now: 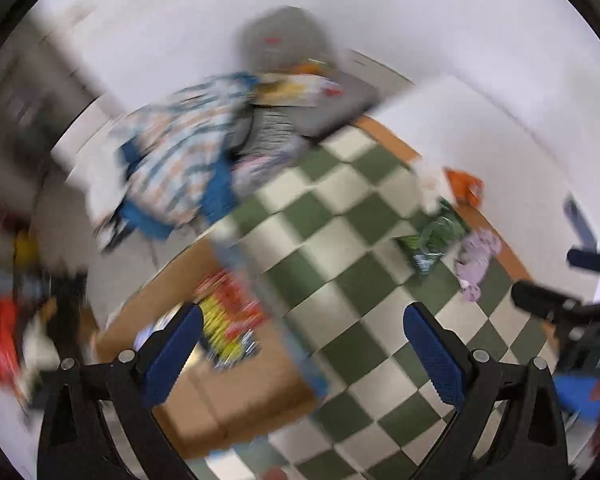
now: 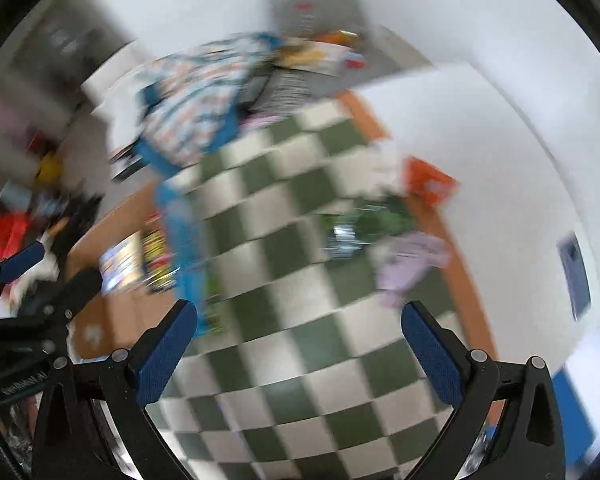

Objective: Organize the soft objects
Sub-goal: 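Grasp the green snack bag with the left tool while the right grasps the lilac sock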

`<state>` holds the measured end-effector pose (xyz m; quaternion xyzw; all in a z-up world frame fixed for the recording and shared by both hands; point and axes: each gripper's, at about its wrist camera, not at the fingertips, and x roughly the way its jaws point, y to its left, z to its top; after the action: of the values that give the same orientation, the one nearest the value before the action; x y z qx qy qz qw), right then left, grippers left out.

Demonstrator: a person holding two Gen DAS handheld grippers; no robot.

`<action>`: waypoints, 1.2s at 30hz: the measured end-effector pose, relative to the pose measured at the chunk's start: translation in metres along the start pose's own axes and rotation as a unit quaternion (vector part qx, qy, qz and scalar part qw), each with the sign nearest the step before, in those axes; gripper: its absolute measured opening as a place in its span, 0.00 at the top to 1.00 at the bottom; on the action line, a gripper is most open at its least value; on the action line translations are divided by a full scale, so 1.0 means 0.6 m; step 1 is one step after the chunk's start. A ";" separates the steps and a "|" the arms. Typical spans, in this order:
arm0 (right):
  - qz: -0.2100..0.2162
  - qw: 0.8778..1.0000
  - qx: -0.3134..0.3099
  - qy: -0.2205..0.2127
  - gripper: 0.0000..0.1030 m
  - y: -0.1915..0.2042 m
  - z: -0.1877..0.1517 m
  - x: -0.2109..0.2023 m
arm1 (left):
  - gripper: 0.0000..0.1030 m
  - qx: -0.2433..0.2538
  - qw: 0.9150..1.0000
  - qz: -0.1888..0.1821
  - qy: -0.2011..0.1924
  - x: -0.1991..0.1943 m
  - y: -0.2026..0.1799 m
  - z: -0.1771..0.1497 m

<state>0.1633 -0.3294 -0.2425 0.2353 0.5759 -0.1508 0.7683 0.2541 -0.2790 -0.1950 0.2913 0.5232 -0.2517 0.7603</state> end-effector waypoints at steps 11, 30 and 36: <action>0.075 0.959 0.230 0.144 0.27 -0.293 0.049 0.292 | 0.07 0.174 0.978 -0.009 0.117 0.255 -0.199 0.107; 0.023 0.957 0.208 0.200 0.43 -0.347 0.044 0.378 | 0.51 0.221 0.957 -0.040 0.182 0.389 -0.322 0.116; 0.003 0.960 0.202 0.195 0.42 -0.329 0.047 0.384 | 0.66 0.196 0.963 -0.042 0.179 0.386 -0.311 0.112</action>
<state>0.1539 -0.5020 -0.4935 0.4120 0.6715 -0.2130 0.5780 0.2449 -0.4760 -0.4279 0.4525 0.6028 -0.3254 0.5709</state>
